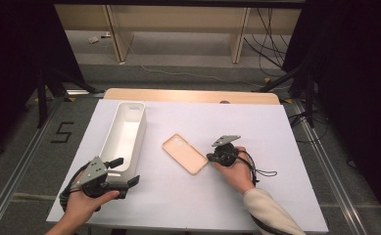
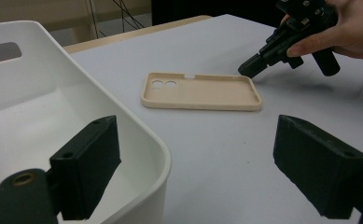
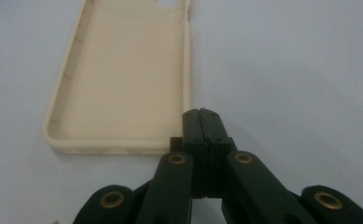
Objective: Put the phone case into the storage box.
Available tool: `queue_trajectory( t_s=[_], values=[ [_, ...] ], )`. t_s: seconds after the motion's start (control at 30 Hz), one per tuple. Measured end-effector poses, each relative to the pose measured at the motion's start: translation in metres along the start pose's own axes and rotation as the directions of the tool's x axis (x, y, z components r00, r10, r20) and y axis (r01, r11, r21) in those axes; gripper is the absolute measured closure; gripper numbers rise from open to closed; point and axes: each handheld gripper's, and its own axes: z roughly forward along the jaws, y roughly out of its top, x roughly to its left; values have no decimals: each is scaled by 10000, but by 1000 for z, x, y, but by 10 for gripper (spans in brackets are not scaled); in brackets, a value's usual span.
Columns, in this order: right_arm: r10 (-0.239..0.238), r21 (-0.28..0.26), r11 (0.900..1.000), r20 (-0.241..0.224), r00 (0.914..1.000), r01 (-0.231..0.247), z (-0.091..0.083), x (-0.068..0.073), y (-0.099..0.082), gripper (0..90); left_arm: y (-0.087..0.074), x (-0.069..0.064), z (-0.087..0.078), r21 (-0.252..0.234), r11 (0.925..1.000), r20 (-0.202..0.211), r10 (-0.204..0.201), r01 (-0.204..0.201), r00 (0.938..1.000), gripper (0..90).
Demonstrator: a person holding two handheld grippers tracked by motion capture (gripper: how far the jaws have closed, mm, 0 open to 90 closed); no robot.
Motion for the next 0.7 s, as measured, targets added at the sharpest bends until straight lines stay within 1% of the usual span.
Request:
queue_trajectory(
  t_s=[0.03, 0.07, 0.1, 0.13, 0.2, 0.23, 0.27, 0.3, 0.33, 0.37, 0.43, 0.47, 0.5, 0.53, 0.57, 0.6, 0.63, 0.67, 0.7],
  values=[
    [-6, 24, 10000, -5, 10000, 6, 0, 0, 0, 900, 0, 0, 0, 0, 10000, 0, 0, 0, 10000, 141],
    [167, 116, 9998, -78, 9998, -166, 0, 1, 0, 900, 0, 0, 0, 27, 10000, -2, -6, 6, 10000, 142],
    [167, 116, 9998, -78, 9998, -166, 0, 1, 0, 900, 0, 0, 0, 27, 10000, -2, -6, 6, 10000, 143],
    [-77, 66, 9999, -17, 10000, 77, 1, 0, -1, 900, 0, 0, 0, 17, 10000, -22, 3, -3, 10000, 144],
    [52, 149, 9999, -55, 10000, -51, 1, 2, -1, 900, 0, 0, 0, 5, 10000, -15, 14, -14, 10000, 145],
    [164, 231, 9996, -132, 9998, -161, 0, 2, 0, 900, 0, 1, 0, 9, 9999, 0, 106, -106, 9999, 145],
    [164, 231, 9996, -132, 9998, -161, 0, 2, 0, 900, 0, 1, 0, 9, 9999, 0, 106, -106, 9999, 145],
    [144, 63, 9999, -61, 9999, -144, 1, 3, -1, 900, 0, 0, 0, 13, 10000, -20, 18, -18, 10000, 146],
    [142, 82, 9999, -46, 9999, -141, 1, 4, -1, 900, 0, 0, 0, 8, 10000, -11, 31, -31, 10000, 146],
    [-64, 85, 9999, -26, 10000, 64, 1, 3, -1, 900, 0, 0, 0, 16, 10000, -13, 40, -40, 10000, 147],
    [-73, 2, 10000, 14, 10000, 73, 2, 4, -2, 900, 0, 0, 0, 16, 10000, -14, 35, -35, 10000, 147],
    [-132, 282, 9995, -146, 9998, 136, -1, 4, -1, 900, 0, 0, -1, 26, 10000, -21, 27, -27, 10000, 147],
    [-113, 295, 9995, -130, 9999, 117, -1, 6, -1, 900, 0, 0, -1, 26, 10000, -21, 27, -27, 10000, 147],
    [-165, 126, 9998, -38, 9999, 166, 0, 7, -2, 900, 0, 0, 0, 24, 10000, -21, 32, -32, 10000, 147],
    [-190, 156, 9997, -46, 9998, 191, 0, 7, -2, 900, 0, 0, 0, 24, 10000, -21, 32, -32, 10000, 148],
    [-217, 359, 9991, -130, 9997, 222, -2, 8, -1, 900, 0, 0, -1, 26, 10000, -7, 39, -39, 10000, 148],
    [-217, 359, 9991, -130, 9997, 222, -2, 8, -1, 900, 0, 0, -1, 26, 10000, -7, 39, -39, 10000, 148],
    [-306, 207, 9993, -34, 9995, 307, -1, 10, -2, 900, 0, 0, -1, 33, 10000, -7, 46, -46, 10000, 148],
    [-194, 408, 9990, -172, 9997, 201, -3, 11, -1, 900, 0, 0, 0, -17, 10000, 66, 35, -35, 10000, 148]
  ],
)
